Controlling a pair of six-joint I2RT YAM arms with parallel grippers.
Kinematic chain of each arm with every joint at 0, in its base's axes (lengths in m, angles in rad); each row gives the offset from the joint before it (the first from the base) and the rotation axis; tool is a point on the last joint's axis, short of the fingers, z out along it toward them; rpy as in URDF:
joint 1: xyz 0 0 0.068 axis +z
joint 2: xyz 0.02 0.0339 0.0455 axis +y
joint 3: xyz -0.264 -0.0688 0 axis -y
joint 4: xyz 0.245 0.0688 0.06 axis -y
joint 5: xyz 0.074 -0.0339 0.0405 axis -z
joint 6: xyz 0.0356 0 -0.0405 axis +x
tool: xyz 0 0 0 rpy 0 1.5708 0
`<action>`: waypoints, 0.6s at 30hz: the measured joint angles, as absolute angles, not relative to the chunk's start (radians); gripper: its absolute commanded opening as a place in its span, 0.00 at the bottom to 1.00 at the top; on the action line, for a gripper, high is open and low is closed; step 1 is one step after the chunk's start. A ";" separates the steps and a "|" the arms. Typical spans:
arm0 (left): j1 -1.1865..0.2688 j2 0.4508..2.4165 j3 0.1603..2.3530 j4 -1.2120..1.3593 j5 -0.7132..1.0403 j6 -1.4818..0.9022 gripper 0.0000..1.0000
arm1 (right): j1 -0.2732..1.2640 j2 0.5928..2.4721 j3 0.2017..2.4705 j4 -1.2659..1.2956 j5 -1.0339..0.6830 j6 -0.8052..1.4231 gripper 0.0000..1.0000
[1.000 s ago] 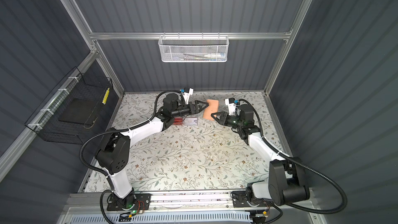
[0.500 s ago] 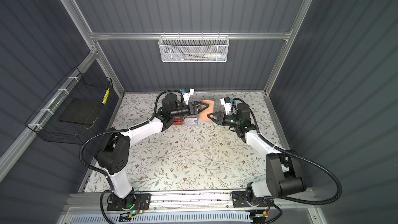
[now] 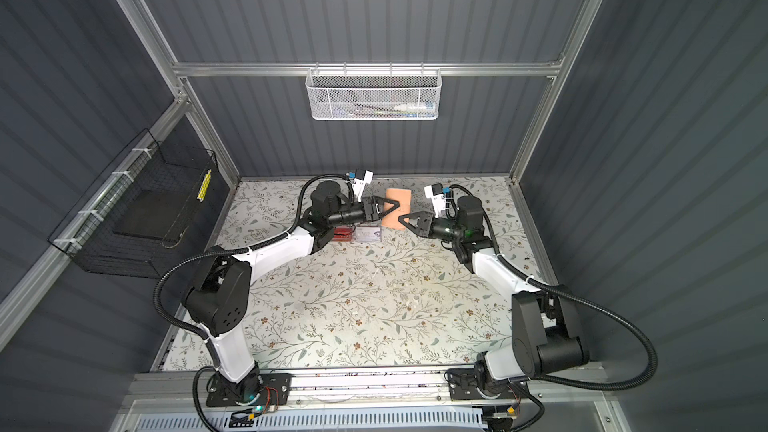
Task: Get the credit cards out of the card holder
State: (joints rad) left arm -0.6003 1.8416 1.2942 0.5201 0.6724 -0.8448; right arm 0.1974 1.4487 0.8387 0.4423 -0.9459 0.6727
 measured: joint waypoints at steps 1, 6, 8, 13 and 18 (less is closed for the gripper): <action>-0.599 1.842 1.294 0.519 0.671 -0.846 0.39 | 0.197 1.449 0.839 0.443 -0.947 0.673 0.05; -0.595 1.843 1.292 0.522 0.678 -0.837 0.27 | 0.193 1.458 0.842 0.440 -0.951 0.685 0.17; -0.594 1.843 1.292 0.521 0.677 -0.838 0.25 | 0.193 1.464 0.848 0.436 -0.951 0.685 0.27; -0.597 1.842 1.292 0.515 0.642 -0.840 0.16 | 0.197 1.461 0.849 0.421 -0.912 0.685 0.50; -0.597 1.842 1.289 0.518 0.558 -0.879 0.05 | 0.202 1.383 0.825 0.415 -0.820 0.716 0.69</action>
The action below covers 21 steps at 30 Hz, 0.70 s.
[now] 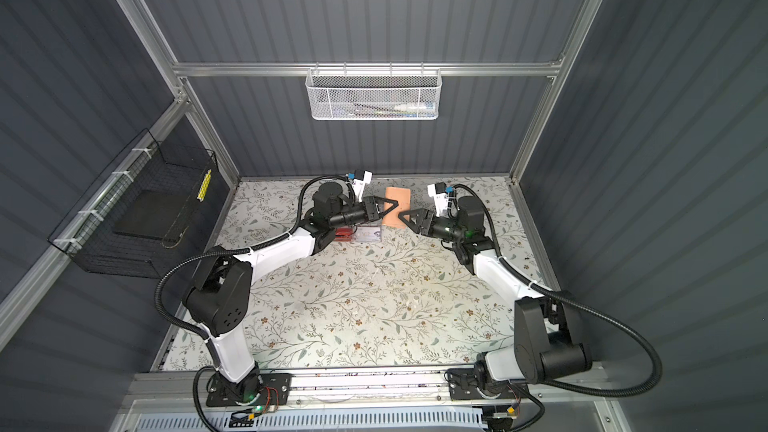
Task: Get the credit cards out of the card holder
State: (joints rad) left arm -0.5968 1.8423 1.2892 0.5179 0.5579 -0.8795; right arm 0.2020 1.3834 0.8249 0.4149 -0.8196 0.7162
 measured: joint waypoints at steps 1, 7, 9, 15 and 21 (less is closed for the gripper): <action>-0.594 1.842 1.288 0.521 0.537 -0.892 0.04 | 0.202 1.364 0.820 0.417 -0.802 0.728 0.73; -0.576 1.845 1.277 0.595 0.388 -0.999 0.00 | 0.203 1.287 0.767 0.491 -0.662 0.851 0.85; -0.571 1.847 1.266 0.660 0.333 -1.047 0.00 | 0.207 1.293 0.741 0.529 -0.619 0.904 0.86; -0.571 1.902 1.263 0.812 0.261 -1.164 0.00 | 0.252 1.361 0.733 0.613 -0.537 1.010 0.90; -0.584 1.927 1.252 0.879 0.242 -1.227 0.00 | 0.293 1.455 0.769 0.742 -0.513 1.083 0.90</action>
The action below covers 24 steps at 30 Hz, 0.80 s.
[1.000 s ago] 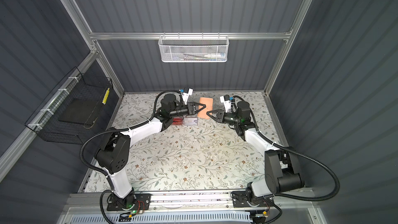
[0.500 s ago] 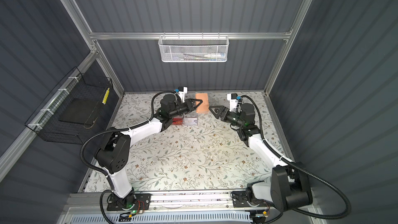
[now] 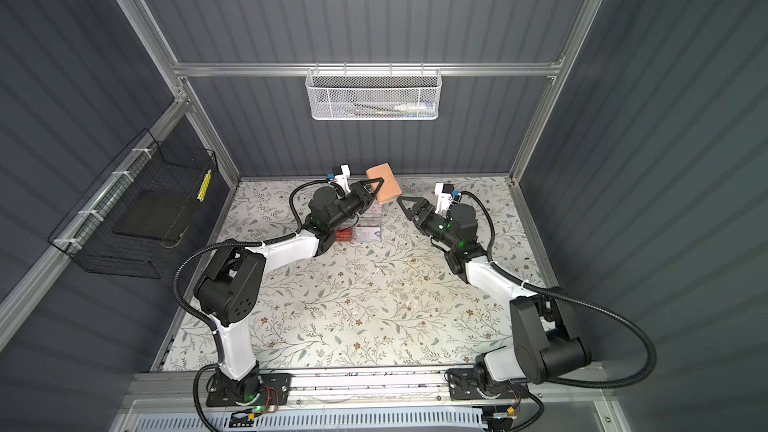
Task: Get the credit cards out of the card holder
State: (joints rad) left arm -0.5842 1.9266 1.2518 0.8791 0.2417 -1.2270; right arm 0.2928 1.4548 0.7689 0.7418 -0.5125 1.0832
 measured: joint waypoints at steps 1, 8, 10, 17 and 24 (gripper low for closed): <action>-0.588 1.927 1.249 0.894 0.240 -1.235 0.00 | 0.295 1.477 0.777 0.768 -0.507 1.097 0.90; -0.601 1.927 1.221 0.949 0.235 -1.256 0.00 | 0.328 1.592 0.839 0.874 -0.488 1.144 0.83; -0.603 1.927 1.212 0.952 0.235 -1.262 0.00 | 0.336 1.605 0.853 0.888 -0.485 1.149 0.79; -0.606 1.926 1.202 0.989 0.231 -1.273 0.00 | 0.352 1.644 0.893 0.924 -0.473 1.156 0.52; -0.607 1.926 1.199 0.996 0.228 -1.288 0.10 | 0.359 1.666 0.904 0.929 -0.463 1.168 0.21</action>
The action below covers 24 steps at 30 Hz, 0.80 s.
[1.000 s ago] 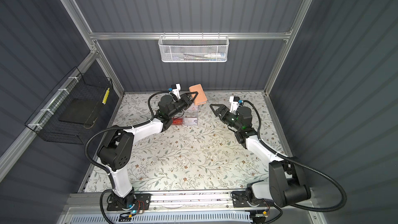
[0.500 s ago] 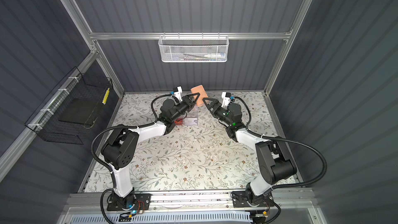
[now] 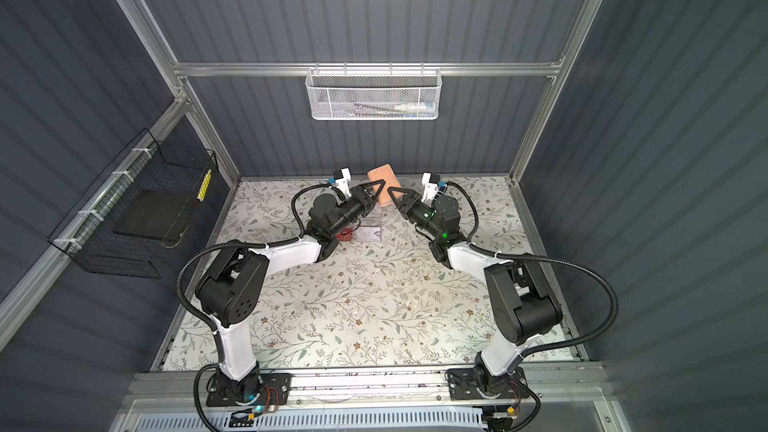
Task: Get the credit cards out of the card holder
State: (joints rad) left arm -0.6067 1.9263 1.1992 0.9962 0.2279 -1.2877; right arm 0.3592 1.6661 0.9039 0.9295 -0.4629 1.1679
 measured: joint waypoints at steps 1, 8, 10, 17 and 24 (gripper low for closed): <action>-0.606 1.926 1.199 0.999 0.226 -1.293 0.14 | 0.359 1.665 0.906 0.930 -0.463 1.175 0.16; -0.598 1.894 1.176 0.952 0.228 -1.279 0.53 | 0.370 1.606 0.915 0.802 -0.442 1.090 0.04; -0.593 1.865 1.171 0.888 0.226 -1.253 0.74 | 0.377 1.564 0.917 0.702 -0.422 1.017 0.03; -0.538 1.700 1.177 0.610 0.189 -1.134 1.00 | 0.405 1.438 0.936 0.339 -0.261 0.725 0.00; -0.522 1.664 1.185 0.459 0.179 -1.065 1.00 | 0.527 1.443 1.027 -0.038 0.099 0.481 0.00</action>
